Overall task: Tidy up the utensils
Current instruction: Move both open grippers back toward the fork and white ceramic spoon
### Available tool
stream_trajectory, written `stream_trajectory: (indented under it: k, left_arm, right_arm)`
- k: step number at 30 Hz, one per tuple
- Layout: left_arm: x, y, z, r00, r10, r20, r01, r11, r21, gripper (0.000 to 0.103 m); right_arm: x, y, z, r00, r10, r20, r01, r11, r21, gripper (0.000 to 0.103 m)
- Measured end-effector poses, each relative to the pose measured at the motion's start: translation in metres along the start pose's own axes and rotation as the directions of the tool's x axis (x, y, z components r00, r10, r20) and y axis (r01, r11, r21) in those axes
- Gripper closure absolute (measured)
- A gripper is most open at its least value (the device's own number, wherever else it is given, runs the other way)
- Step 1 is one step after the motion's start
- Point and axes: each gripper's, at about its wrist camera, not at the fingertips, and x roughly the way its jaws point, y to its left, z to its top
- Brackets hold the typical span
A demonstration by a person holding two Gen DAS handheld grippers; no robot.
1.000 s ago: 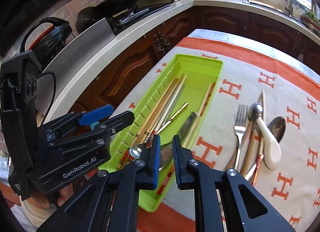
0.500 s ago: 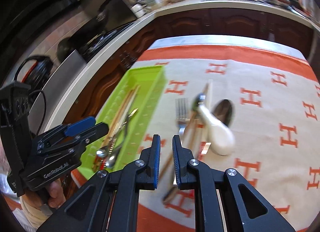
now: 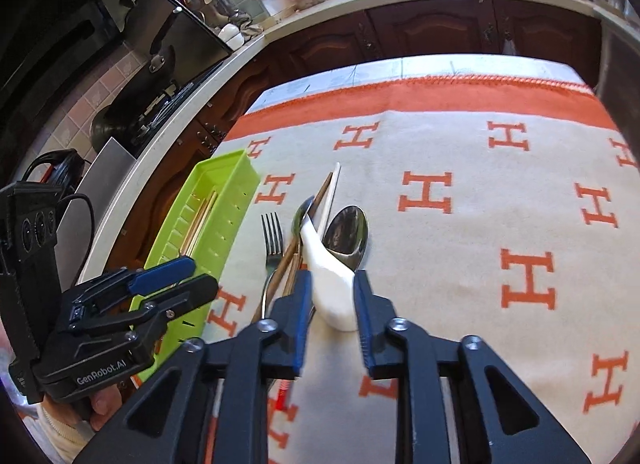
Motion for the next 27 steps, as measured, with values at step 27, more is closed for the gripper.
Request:
stream_trajectory:
  k: [27]
  left_arm:
    - [0.032, 0.0, -0.002, 0.997, 0.008, -0.076, -0.009, 1.0, -0.024, 0.068]
  right_arm:
    - [0.058, 0.015, -0.004, 0.978, 0.165, -0.129, -0.189, 0.96, -0.208, 0.086]
